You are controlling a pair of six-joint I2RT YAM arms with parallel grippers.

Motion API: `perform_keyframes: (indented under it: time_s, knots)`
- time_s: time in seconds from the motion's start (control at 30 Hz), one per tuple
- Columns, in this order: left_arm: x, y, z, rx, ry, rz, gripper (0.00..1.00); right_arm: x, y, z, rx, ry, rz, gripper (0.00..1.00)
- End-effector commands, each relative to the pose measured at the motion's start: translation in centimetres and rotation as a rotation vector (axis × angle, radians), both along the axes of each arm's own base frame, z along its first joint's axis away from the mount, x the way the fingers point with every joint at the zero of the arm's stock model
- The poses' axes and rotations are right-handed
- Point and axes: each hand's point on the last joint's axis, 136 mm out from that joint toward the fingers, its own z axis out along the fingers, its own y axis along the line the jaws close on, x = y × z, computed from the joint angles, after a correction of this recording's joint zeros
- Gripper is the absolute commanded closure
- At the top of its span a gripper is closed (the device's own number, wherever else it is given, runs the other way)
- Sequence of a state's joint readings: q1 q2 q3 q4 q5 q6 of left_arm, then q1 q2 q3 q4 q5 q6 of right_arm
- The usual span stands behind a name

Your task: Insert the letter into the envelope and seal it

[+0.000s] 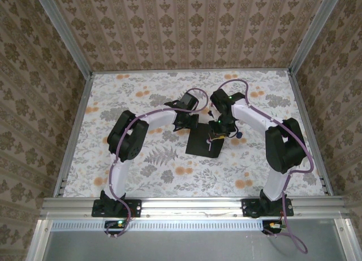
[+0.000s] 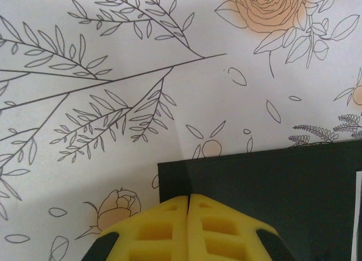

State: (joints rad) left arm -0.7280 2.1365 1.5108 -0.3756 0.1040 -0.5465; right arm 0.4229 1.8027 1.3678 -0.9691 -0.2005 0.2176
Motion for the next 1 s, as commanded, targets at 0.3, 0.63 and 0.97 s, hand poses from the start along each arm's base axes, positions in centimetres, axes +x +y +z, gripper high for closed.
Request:
perform_keyframes:
  time_s: [0.3, 0.63, 0.97]
  knots:
    - [-1.6, 1.2, -2.4, 0.075, 0.084, 0.018, 1.00, -0.9, 1.9, -0.6, 0.039, 0.044, 0.009, 0.86]
    - [-1.6, 1.2, -2.2, 0.068, 0.082, 0.017, 1.00, 0.6, 1.4, -2.9, -0.005, 0.056, 0.014, 0.87]
    - [-1.8, 1.5, -2.1, 0.065, 0.088, 0.033, 1.00, 3.7, -2.0, -2.4, -0.035, 0.018, -0.050, 0.87]
